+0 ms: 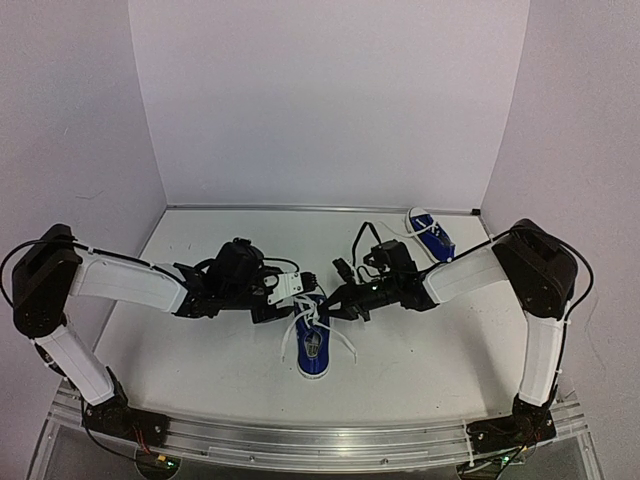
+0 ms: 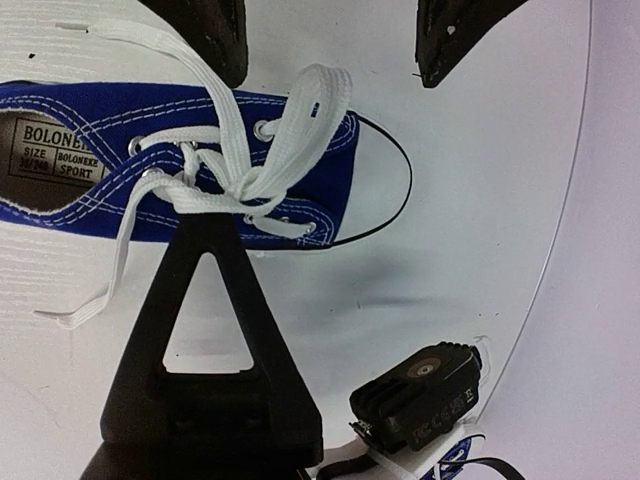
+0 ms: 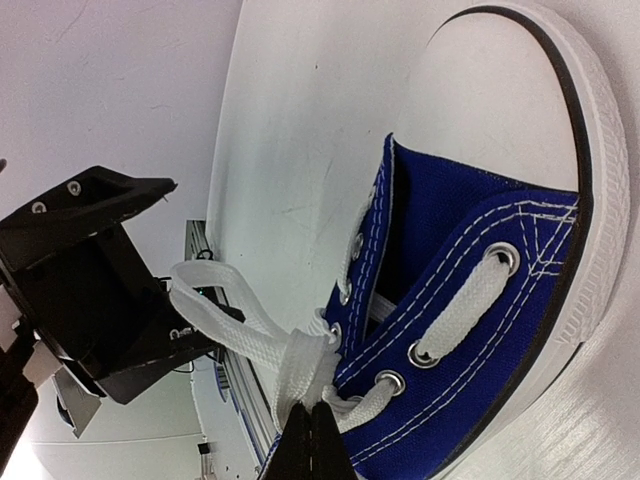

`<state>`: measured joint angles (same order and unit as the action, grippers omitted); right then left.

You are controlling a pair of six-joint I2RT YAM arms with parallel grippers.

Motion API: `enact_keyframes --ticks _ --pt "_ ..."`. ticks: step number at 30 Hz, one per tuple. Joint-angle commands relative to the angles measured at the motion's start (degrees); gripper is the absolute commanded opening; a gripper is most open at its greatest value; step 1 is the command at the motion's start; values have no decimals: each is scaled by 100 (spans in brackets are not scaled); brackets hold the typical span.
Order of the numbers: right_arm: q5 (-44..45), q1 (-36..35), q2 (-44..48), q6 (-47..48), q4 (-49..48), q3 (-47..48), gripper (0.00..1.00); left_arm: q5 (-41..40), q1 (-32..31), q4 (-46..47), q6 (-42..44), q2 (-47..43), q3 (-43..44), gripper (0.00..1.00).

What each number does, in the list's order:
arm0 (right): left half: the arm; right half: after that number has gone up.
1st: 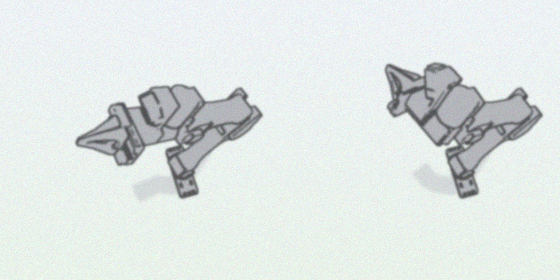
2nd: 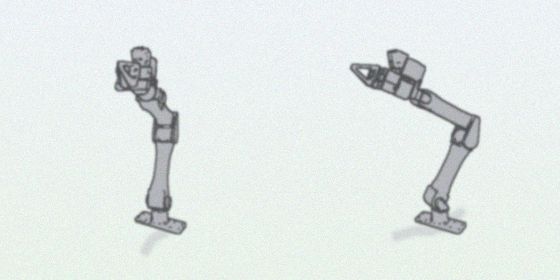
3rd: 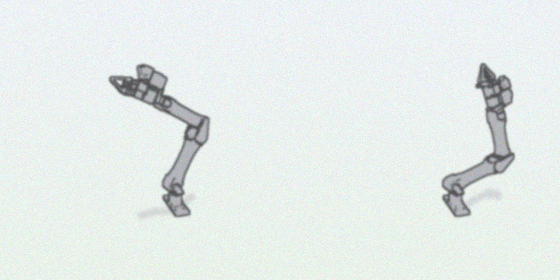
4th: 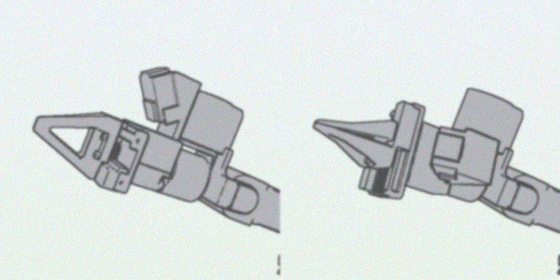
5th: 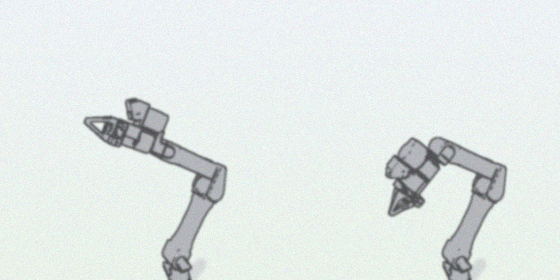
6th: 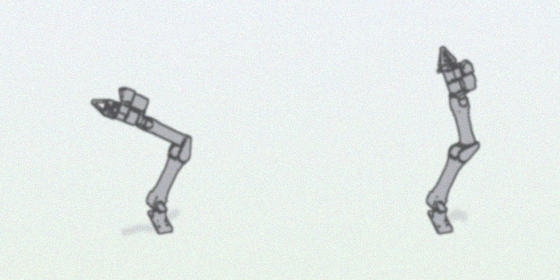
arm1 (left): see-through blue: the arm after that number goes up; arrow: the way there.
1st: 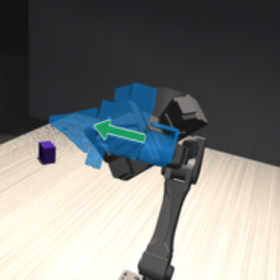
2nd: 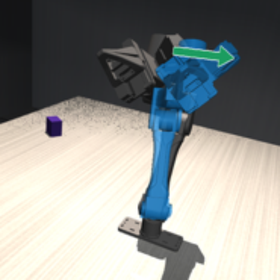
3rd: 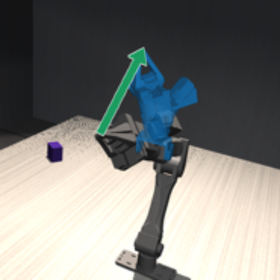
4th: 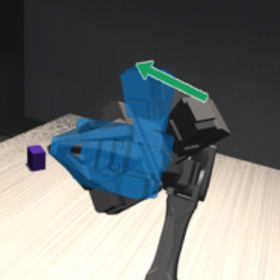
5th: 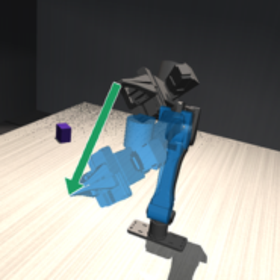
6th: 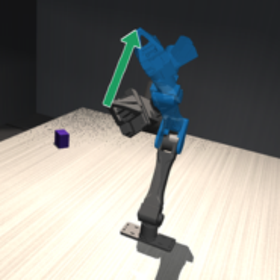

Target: Tie the shoes

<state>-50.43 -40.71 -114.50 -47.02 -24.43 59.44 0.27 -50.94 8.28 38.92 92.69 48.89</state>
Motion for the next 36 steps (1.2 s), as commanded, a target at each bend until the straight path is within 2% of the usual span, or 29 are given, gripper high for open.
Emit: enact_keyframes --ticks 1,7,15,18,36 --pt "-10 -18 278 75 -114 -3 0 323 23 -138 -2 215 398 55" --pt "-11 -25 314 93 -96 -11 0 464 23 -293 108 511 619 46" --pt "53 -24 426 132 -56 -96 0 450 19 -419 -33 460 506 10" --pt "96 -18 459 146 -46 -165 0 418 23 -426 -98 349 392 1" --pt "347 158 796 181 -36 -671 0 132 31 -403 -348 118 -17 0"
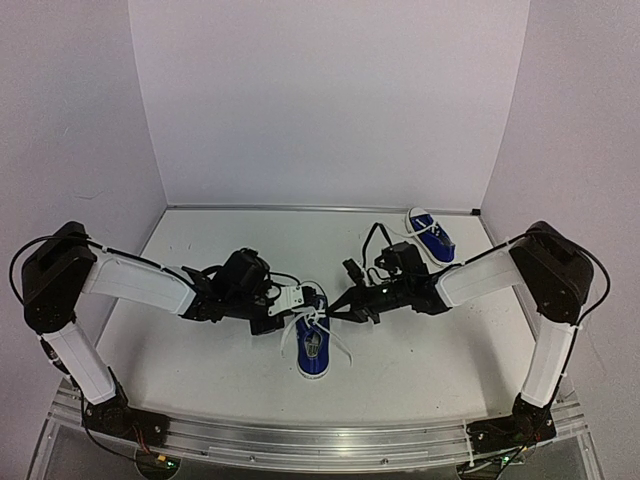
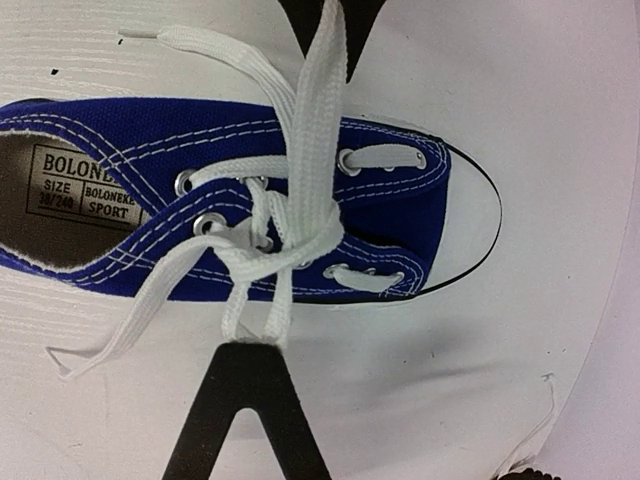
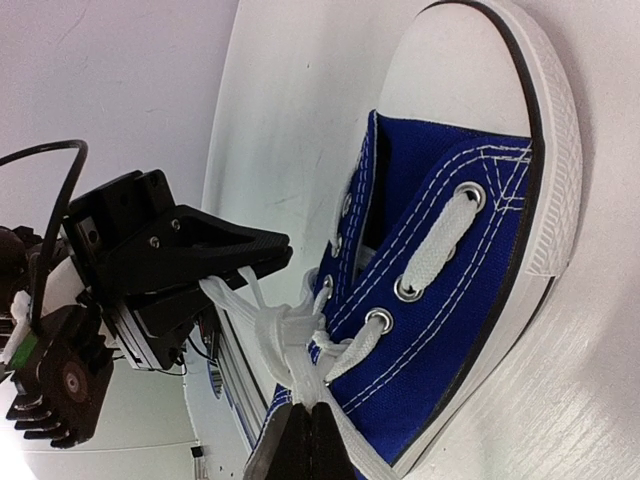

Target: Tie the shoes

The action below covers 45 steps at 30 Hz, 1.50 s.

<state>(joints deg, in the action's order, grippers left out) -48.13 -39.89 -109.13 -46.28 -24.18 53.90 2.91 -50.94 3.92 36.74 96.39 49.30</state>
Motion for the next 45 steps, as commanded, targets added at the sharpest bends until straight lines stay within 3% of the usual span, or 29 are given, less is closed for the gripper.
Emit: enact_keyframes --ticks 1,28,41,45 --pt "131 85 281 111 -61 -144 0 -159 31 34 -139 -259 -70 0" --pt "278 350 693 267 -9 -975 0 -748 215 -87 -378 -129 -290 0" --pt "46 94 498 672 539 -519 0 -750 216 -111 -409 187 48 1" --pt "208 90 502 812 803 -433 12 -703 216 -149 -471 214 110 8"
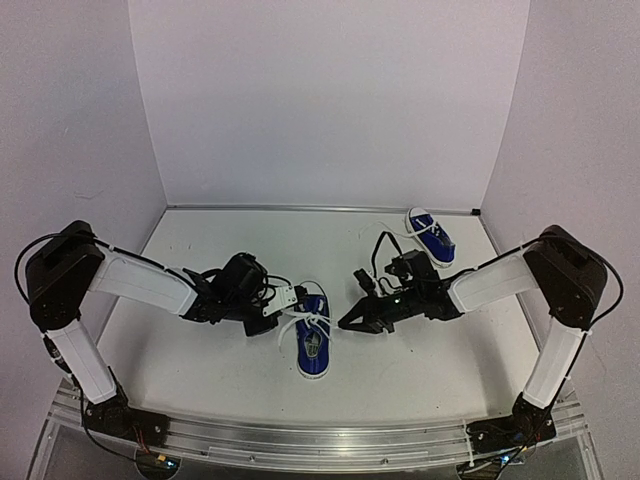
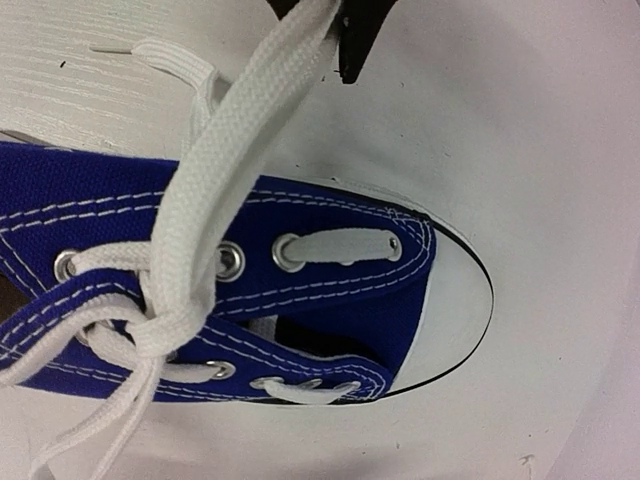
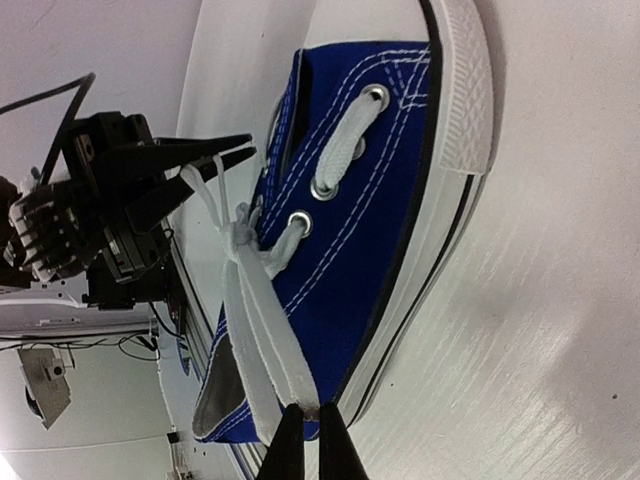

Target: Tie the shoes

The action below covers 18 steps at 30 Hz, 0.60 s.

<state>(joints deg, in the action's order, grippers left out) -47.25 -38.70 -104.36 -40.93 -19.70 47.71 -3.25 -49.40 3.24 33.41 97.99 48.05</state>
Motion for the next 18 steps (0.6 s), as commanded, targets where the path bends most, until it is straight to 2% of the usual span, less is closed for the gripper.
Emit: enact_keyframes --ticks 1,3,8,13,18 --pt "182 -26 92 302 405 181 12 -78 62 -68 -150 35 230 9" --pt "310 -24 214 377 586 186 16 -91 62 -40 -170 -29 205 15" --pt "436 174 502 330 768 30 43 -189 62 -6 -344 -323 71 36" --pt "180 220 986 401 858 -83 48 -219 62 -28 -818 -794 -279 53" --pt "-55 -158 850 544 1184 279 49 -146 62 129 -1530 -1349 -724 68"
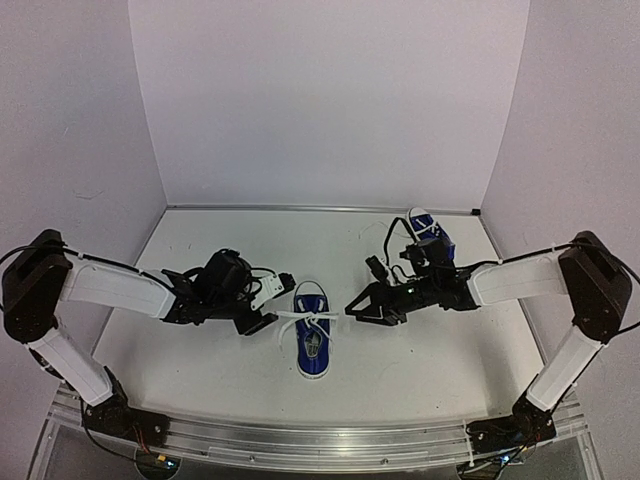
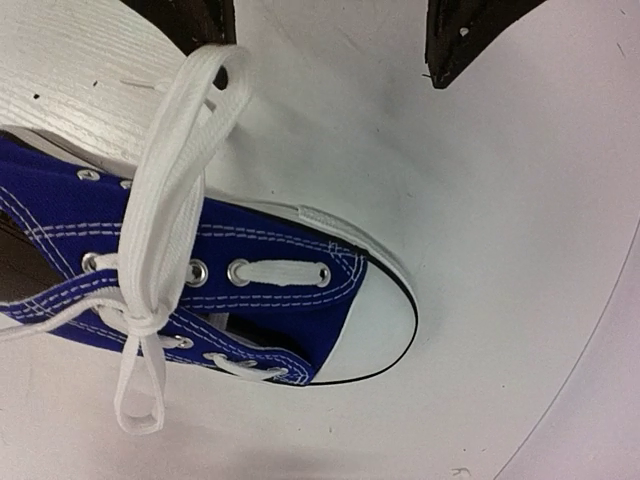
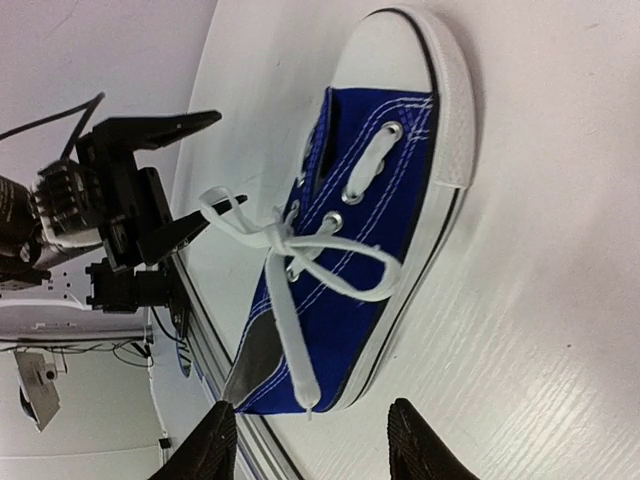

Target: Tie the shoes

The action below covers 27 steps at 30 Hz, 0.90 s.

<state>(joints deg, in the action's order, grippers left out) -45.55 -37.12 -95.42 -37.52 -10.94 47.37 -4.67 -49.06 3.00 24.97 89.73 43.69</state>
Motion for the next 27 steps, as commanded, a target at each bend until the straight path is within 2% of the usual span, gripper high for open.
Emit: enact_keyframes --ticks 1,9,18,27 --pt "-229 -364 -134 212 341 380 49 -5 28 202 -788 -664 -386 72" --pt "-342 -641 -692 261 435 789 51 219 28 38 -1534 -1326 -513 84" --pt "-484 -927 -1132 239 538 1464 46 -4 28 94 -1744 -1924 -714 85" --pt "-660 -1266 -1589 107 550 2382 44 -75 28 178 -1699 -1924 -693 85"
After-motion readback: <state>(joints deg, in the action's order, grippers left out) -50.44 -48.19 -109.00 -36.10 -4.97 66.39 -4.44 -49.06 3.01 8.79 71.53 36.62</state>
